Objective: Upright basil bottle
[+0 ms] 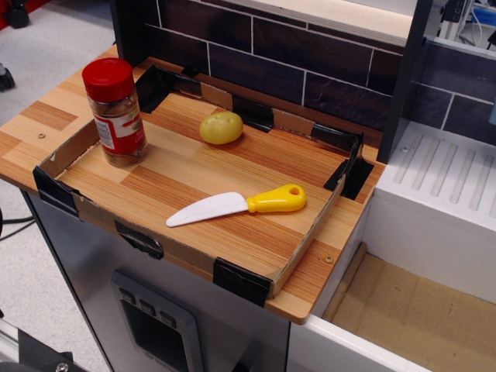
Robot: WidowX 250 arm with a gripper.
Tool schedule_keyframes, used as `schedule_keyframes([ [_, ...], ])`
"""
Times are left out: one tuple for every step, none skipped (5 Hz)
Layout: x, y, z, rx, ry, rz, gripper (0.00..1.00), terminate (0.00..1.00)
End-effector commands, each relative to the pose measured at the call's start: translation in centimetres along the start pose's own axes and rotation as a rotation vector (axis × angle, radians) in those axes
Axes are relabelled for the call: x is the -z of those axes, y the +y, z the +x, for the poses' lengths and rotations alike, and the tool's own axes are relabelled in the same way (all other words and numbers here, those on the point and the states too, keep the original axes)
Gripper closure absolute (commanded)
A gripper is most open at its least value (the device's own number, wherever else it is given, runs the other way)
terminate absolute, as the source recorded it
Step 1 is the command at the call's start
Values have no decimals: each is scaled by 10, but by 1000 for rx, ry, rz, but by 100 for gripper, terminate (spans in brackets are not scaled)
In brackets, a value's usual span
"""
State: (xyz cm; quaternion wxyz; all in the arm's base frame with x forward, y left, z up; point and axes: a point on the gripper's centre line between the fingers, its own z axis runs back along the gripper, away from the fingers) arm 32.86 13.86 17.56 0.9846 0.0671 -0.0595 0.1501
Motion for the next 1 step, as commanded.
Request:
schedule_keyframes([
  [-23, 4, 2, -1, -71, 8, 0, 100],
])
